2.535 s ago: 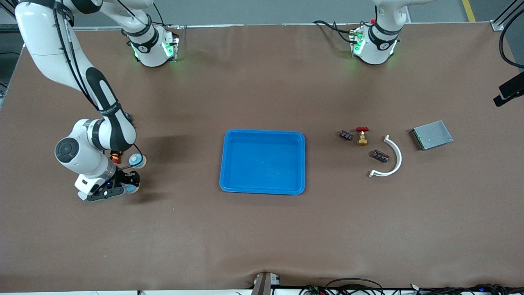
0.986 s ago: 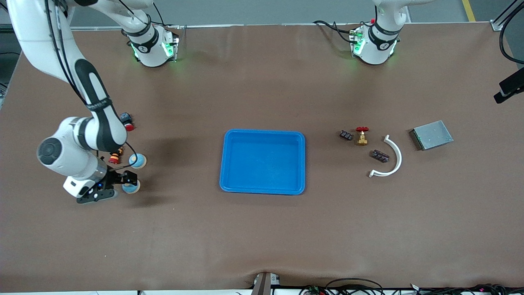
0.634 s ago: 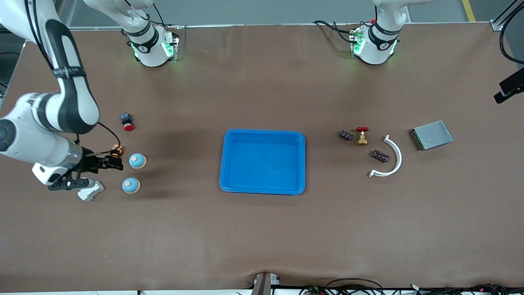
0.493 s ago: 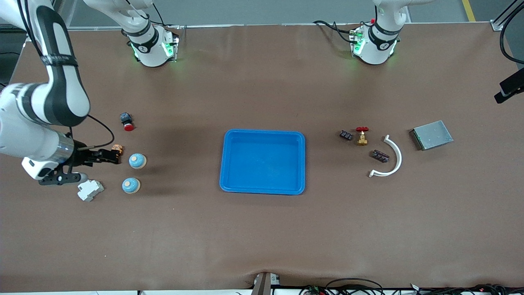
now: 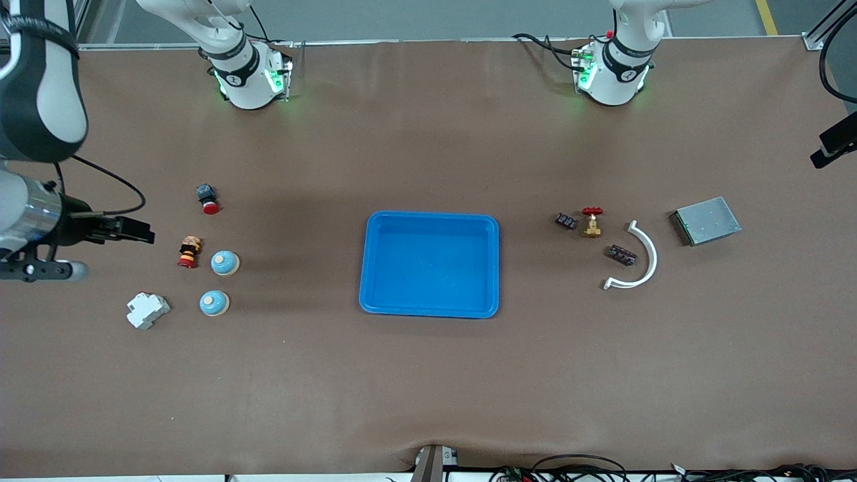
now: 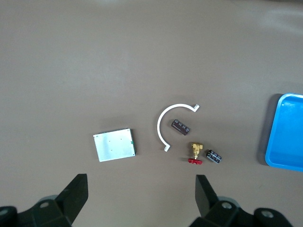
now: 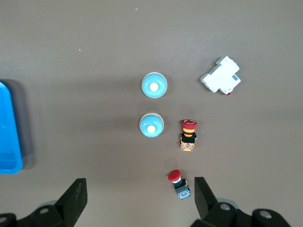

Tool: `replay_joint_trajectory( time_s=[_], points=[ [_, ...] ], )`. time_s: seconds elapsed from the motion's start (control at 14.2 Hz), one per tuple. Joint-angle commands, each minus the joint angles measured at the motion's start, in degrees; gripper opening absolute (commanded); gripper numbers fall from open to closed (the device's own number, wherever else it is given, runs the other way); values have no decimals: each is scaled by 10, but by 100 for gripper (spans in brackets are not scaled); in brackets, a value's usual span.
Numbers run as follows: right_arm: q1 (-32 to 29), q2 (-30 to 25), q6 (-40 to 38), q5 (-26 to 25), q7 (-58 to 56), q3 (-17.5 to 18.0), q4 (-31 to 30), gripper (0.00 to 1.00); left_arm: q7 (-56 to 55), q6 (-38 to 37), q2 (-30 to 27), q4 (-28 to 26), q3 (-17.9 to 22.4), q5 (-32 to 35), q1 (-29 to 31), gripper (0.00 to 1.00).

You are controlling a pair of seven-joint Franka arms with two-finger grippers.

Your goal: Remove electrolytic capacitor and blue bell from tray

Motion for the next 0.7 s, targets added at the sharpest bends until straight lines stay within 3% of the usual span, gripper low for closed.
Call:
replay_joint_trajectory(
  time_s=[0.0,0.63],
  points=[
    [-6,-22,-36,-6,14,7,22,100,7,-9,-17,-6,2,-3,1,100],
    [-11,-46,-71,11,10,-5,38,100,-3,-27,-25,-15,-5,-12,-2,100]
  ],
)
